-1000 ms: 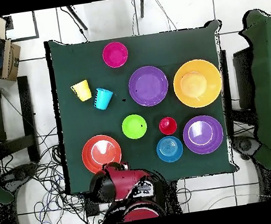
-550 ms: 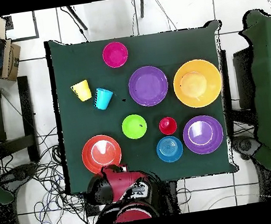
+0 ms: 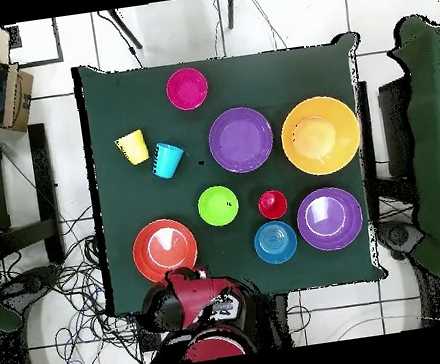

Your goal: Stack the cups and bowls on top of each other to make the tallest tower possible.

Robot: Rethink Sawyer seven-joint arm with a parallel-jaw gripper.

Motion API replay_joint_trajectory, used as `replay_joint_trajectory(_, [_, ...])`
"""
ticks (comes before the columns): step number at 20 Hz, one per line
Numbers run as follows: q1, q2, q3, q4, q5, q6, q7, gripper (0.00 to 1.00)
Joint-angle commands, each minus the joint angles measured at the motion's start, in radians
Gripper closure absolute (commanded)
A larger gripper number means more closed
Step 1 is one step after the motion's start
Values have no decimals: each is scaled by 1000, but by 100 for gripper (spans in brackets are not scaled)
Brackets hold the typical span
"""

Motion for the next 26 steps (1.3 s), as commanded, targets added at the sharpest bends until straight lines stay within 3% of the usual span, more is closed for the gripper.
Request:
replay_joint_trajectory(1, [1, 56, 57, -118, -3, -65, 142, 0])
replay_joint_trajectory(19, [-8, 71, 60, -135, -15, -70, 136, 0])
replay_joint_trajectory(26, [31, 41, 34, -118, 13, -42, 153, 0])
